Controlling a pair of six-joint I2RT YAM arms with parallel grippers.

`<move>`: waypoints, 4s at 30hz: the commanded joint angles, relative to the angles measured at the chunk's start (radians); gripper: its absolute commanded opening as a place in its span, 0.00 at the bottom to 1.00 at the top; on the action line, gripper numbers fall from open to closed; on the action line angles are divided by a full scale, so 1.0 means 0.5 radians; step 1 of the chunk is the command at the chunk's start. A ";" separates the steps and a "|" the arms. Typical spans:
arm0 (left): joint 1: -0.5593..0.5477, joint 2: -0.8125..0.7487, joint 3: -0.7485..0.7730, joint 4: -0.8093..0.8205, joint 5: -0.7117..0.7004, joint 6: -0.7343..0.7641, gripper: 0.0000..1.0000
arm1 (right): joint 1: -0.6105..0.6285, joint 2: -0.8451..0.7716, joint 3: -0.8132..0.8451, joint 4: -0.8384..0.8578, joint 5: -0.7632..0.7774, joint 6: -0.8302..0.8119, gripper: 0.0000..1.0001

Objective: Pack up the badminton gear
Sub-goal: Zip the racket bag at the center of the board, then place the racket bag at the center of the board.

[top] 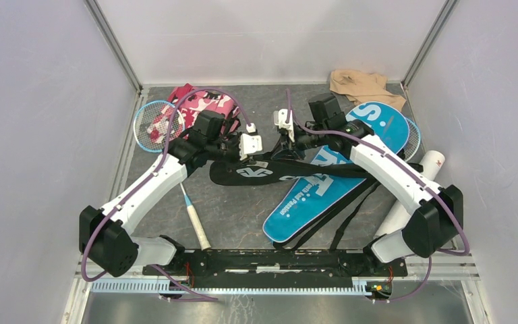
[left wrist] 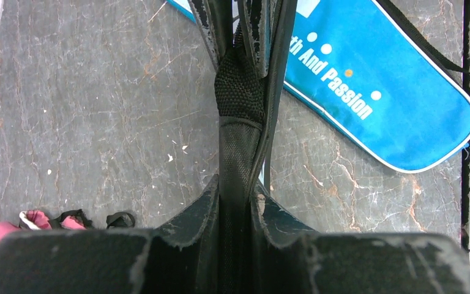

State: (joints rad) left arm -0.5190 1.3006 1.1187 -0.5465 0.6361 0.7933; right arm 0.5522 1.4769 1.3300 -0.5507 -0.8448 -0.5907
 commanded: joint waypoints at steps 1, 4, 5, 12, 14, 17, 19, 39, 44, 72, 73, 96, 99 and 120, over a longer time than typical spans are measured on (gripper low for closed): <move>0.079 -0.043 0.013 -0.076 -0.124 -0.098 0.02 | -0.191 -0.127 -0.076 -0.169 0.135 -0.106 0.00; 0.087 -0.037 0.015 -0.076 -0.122 -0.109 0.02 | -0.239 -0.137 -0.110 -0.205 0.112 -0.145 0.00; 0.089 -0.034 0.015 -0.076 -0.122 -0.109 0.02 | -0.253 -0.140 -0.122 -0.215 0.103 -0.162 0.00; 0.094 -0.026 0.015 -0.076 -0.111 -0.117 0.02 | -0.329 -0.146 -0.150 -0.285 0.080 -0.242 0.01; 0.096 -0.021 0.015 -0.076 -0.102 -0.120 0.02 | -0.331 -0.141 -0.147 -0.300 0.075 -0.247 0.01; 0.096 -0.014 0.015 -0.076 -0.088 -0.123 0.02 | -0.331 -0.137 -0.141 -0.316 0.062 -0.251 0.00; 0.096 -0.012 0.015 -0.076 -0.084 -0.120 0.02 | -0.330 -0.137 -0.137 -0.322 0.075 -0.256 0.00; 0.210 0.042 0.127 -0.218 -0.204 -0.028 0.02 | -0.741 -0.228 -0.233 -0.634 0.285 -0.638 0.00; 0.363 0.047 0.198 -0.326 -0.216 0.091 0.02 | -0.896 -0.222 -0.209 -0.758 0.345 -0.782 0.00; 0.840 0.124 0.359 -0.538 -0.215 0.452 0.02 | -1.961 0.238 0.110 -0.960 0.535 -1.325 0.00; 0.843 0.130 0.362 -0.545 -0.213 0.457 0.02 | -1.995 0.272 0.135 -0.944 0.548 -1.323 0.00; 0.881 0.265 0.508 -0.610 -0.200 0.458 0.02 | -2.360 0.820 0.450 -0.629 0.781 -1.289 0.00; 0.885 0.286 0.524 -0.610 -0.175 0.444 0.02 | -2.365 0.844 0.448 -0.638 0.763 -1.297 0.00; 0.622 0.031 0.358 0.281 -0.763 -0.968 0.02 | -2.056 0.372 0.296 -0.956 0.128 -1.180 0.32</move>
State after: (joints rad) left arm -0.1783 1.3903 1.3094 -0.6601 0.4866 0.5159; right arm -0.4858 1.6855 1.4982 -1.0100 -0.7280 -1.2121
